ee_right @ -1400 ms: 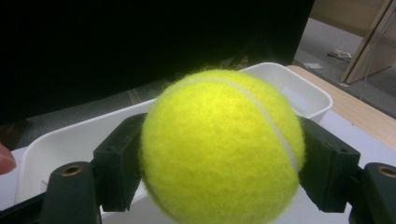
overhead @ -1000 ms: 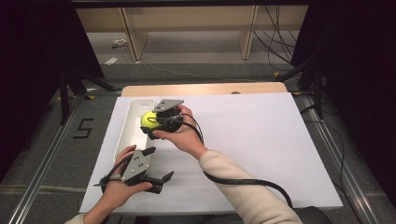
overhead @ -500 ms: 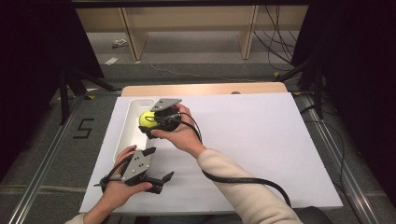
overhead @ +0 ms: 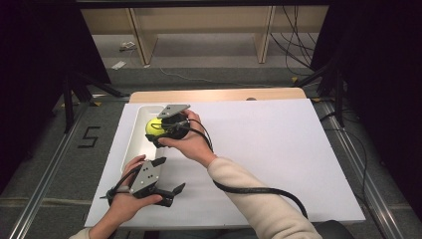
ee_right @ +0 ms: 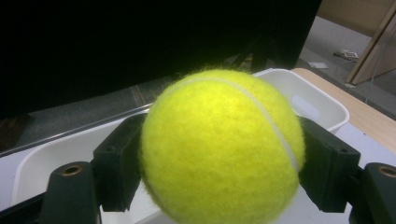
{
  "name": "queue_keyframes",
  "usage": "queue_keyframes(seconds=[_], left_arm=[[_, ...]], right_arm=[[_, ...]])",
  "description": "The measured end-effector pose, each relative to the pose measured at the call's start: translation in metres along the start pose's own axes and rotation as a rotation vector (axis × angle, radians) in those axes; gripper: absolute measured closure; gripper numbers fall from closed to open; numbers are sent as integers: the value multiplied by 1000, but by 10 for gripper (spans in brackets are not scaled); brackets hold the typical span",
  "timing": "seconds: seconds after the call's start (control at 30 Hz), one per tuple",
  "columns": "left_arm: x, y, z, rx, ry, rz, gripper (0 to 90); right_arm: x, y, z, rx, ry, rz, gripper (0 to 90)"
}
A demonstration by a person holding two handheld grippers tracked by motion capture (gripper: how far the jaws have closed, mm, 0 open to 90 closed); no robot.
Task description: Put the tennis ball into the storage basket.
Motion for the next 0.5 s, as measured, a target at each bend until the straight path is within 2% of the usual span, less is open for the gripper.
queue_keyframes(seconds=[0.5], left_arm=[[0, 0, 0, 0, 2, 0, 19]], right_arm=[[2, 6, 2, 0, 15, 4, 259]])
Point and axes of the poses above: each handheld gripper's, and its own axes: y roughly forward along the jaws, z roughly out of its top, x roughly to its right, the point moved 5 cm from there along y, roughly forward along the jaws, and after that the axes turned 3 degrees about -z, right-handed, at the moved point
